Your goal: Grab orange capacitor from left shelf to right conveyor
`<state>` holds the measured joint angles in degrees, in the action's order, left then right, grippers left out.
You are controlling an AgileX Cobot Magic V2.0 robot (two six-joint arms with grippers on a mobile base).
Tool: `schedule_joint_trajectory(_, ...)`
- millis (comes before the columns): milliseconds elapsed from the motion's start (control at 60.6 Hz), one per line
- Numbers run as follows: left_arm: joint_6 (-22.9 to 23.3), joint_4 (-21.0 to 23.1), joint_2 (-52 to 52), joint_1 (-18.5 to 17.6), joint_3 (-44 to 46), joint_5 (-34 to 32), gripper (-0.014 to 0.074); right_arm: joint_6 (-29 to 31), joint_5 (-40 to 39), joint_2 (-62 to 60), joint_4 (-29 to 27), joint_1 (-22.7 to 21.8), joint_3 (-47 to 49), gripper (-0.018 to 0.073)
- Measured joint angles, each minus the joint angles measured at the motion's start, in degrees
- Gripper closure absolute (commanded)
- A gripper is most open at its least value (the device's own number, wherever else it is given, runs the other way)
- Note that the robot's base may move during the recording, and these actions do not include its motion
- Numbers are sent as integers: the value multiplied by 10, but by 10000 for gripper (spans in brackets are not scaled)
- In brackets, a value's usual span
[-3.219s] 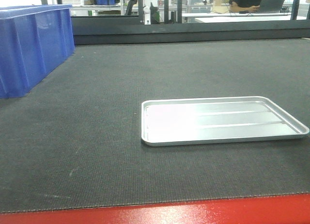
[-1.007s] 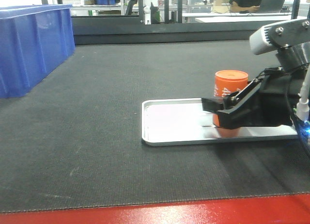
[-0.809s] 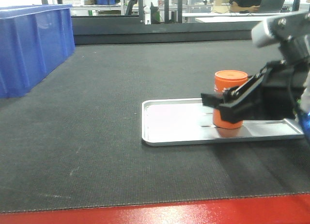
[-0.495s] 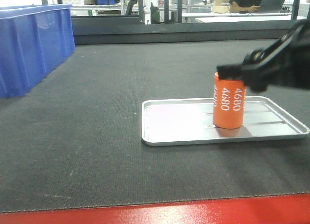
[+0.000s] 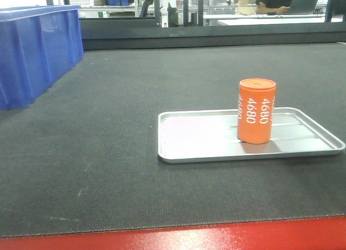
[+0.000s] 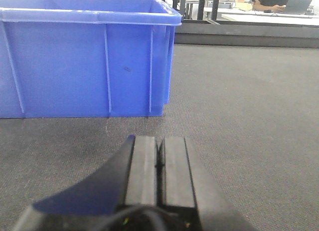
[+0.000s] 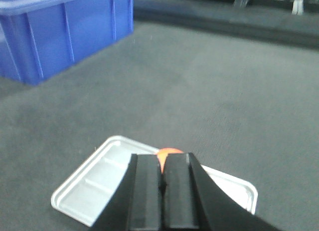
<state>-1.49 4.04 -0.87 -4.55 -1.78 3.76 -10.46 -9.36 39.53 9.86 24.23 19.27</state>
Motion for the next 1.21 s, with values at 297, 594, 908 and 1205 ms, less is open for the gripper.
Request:
schedule_joint_trajectory(297,0,0,0,0,0,0,723,-1,8,-22,0,0,0,505)
schedule_joint_trajectory(594,0,0,0,0,0,0,723,-1,10,-48,8,-1,-32,505)
schedule_joint_trajectory(908,0,0,0,0,0,0,723,5,130,-274,-24,-92,-129,505)
schedule_joint_trajectory(1205,0,0,0,0,0,0,723,21,142,-400,-55,-215,-202,505)
